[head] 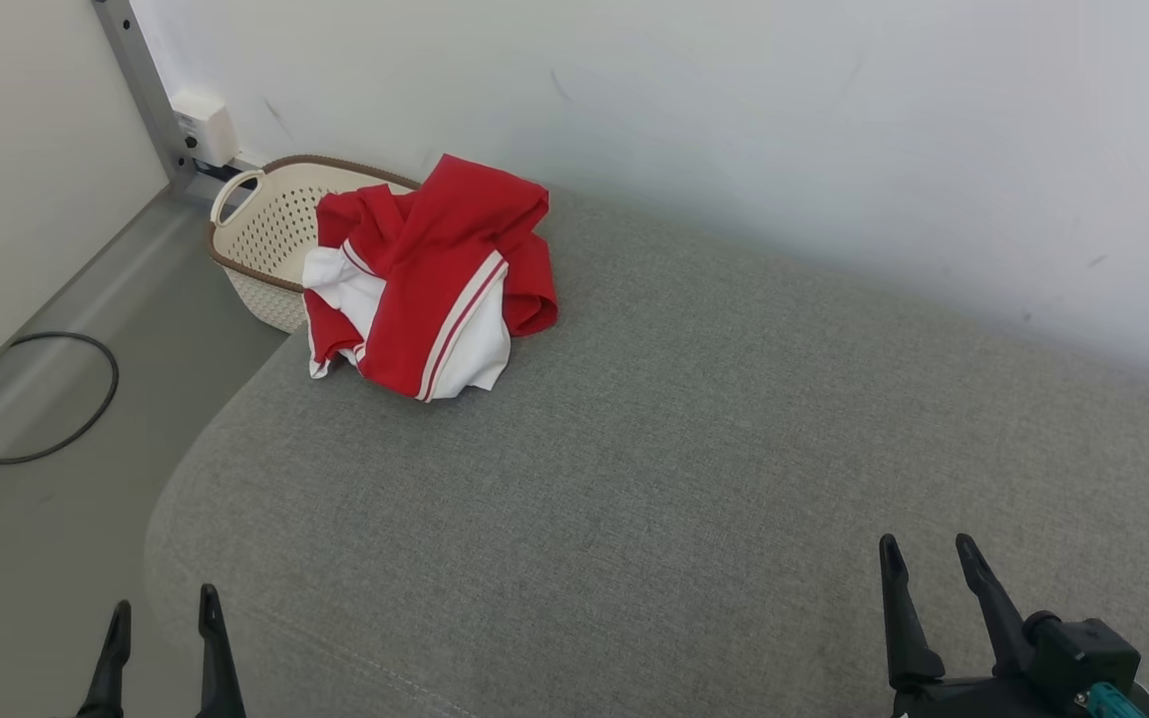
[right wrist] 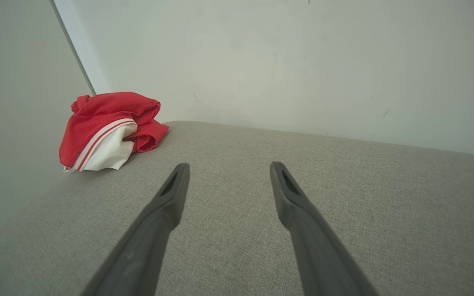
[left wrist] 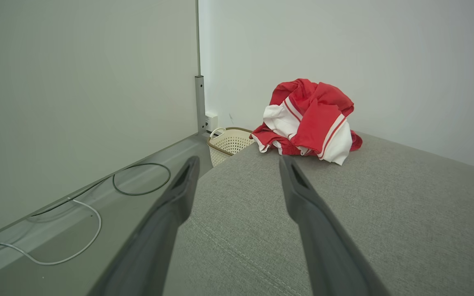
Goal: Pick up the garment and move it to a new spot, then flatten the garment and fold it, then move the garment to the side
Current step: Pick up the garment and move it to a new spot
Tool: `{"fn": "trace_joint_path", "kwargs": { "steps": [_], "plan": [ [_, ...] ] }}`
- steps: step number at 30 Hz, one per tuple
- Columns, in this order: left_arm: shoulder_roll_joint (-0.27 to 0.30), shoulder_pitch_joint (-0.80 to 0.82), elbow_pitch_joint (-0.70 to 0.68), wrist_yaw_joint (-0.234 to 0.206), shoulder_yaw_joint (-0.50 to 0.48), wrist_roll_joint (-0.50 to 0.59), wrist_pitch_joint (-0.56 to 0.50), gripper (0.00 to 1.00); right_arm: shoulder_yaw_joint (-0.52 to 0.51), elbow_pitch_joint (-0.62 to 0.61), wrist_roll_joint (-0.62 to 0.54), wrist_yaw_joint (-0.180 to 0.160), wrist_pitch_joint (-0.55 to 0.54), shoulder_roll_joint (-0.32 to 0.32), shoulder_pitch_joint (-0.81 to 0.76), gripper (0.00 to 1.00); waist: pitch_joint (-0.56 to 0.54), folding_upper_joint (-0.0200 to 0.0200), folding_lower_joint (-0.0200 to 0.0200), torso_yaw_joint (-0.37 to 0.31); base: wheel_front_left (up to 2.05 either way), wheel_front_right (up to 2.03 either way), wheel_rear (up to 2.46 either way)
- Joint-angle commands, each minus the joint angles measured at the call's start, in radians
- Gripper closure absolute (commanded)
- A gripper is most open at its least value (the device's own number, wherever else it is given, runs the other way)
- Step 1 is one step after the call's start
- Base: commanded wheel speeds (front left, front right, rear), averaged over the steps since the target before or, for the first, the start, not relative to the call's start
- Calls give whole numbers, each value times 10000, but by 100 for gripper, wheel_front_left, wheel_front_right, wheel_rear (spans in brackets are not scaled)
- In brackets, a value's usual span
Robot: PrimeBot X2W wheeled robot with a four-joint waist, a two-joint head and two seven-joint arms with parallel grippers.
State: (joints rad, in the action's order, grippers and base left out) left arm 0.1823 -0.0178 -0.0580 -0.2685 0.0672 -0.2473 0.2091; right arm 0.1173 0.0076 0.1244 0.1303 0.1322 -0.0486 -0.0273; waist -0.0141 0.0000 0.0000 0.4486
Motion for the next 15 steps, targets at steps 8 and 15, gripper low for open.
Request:
{"fn": "trace_joint_path", "kwargs": {
  "steps": [8,15],
  "plan": [
    [25,868,-123,278,-83,-472,-77,0,261,-83,-10,8,-37,-31,428,0,362,0,0,-371,0,0,0],
    [467,2770,301,806,-274,-888,-454,0,869,-67,-50,8,112,-32,986,0,1054,0,0,-1269,0,0,0]
  ]
}}
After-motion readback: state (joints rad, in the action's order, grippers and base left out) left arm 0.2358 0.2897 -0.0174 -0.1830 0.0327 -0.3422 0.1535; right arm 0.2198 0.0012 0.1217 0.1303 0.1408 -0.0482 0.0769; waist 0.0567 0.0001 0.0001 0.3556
